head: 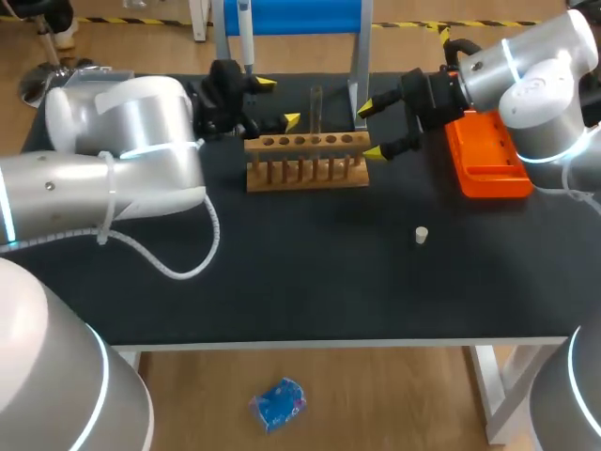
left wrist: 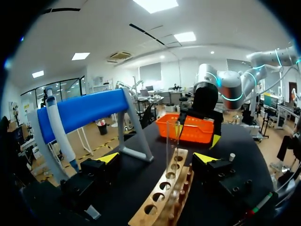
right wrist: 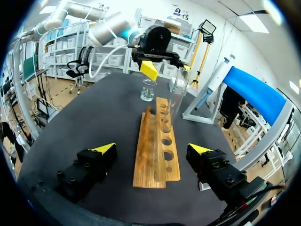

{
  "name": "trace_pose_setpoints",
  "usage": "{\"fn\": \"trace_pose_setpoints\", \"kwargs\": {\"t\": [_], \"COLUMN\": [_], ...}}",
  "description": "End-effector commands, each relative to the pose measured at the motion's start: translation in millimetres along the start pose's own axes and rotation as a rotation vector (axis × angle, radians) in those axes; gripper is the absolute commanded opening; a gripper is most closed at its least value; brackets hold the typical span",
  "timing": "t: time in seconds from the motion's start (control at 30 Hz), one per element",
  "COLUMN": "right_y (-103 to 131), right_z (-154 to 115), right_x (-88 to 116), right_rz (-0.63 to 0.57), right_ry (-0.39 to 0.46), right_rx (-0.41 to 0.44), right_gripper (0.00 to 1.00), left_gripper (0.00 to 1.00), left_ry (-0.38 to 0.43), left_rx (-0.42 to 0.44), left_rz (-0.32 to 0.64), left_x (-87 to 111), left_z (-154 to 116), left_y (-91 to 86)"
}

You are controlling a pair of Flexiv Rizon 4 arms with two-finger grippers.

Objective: Invert the test tube, pick up the pipette, mount the tip to pipette, aspirate from beaker and dispense into the tube, eject the tip, return the pipette, and cap with the stopper.

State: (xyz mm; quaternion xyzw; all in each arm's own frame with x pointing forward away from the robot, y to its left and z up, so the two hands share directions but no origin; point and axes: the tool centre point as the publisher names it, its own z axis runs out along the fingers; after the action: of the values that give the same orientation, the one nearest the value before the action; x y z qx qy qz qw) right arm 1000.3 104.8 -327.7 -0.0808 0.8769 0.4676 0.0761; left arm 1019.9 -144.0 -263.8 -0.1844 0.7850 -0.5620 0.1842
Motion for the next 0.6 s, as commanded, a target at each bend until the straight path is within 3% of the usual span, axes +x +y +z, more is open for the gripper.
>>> {"fn": "trace_pose_setpoints", "kwargs": {"t": [0.03,0.13,0.6], "right_y": [-0.4,-0.4,-0.4], "right_z": [-0.2,-0.2,-0.2], "right_x": [-0.2,-0.2,-0.2], "right_rz": [-0.001,-0.001,-0.001], "right_ry": [0.001,0.001,0.001], "right_rx": [0.001,0.001,0.001], "right_gripper": [1.00,1.00,1.00], "left_gripper": [1.00,1.00,1.00], "left_ry": [-0.039,-0.082,-0.082], "left_rx": [-0.047,-0.074,-0.074], "left_rz": [-0.022,-0.042,-0.042], "left_x": [5.2,4.4,4.4], "left_z": [-54.7,-72.5,-72.5], "left_y": [-9.2,-13.0,-13.0]}}
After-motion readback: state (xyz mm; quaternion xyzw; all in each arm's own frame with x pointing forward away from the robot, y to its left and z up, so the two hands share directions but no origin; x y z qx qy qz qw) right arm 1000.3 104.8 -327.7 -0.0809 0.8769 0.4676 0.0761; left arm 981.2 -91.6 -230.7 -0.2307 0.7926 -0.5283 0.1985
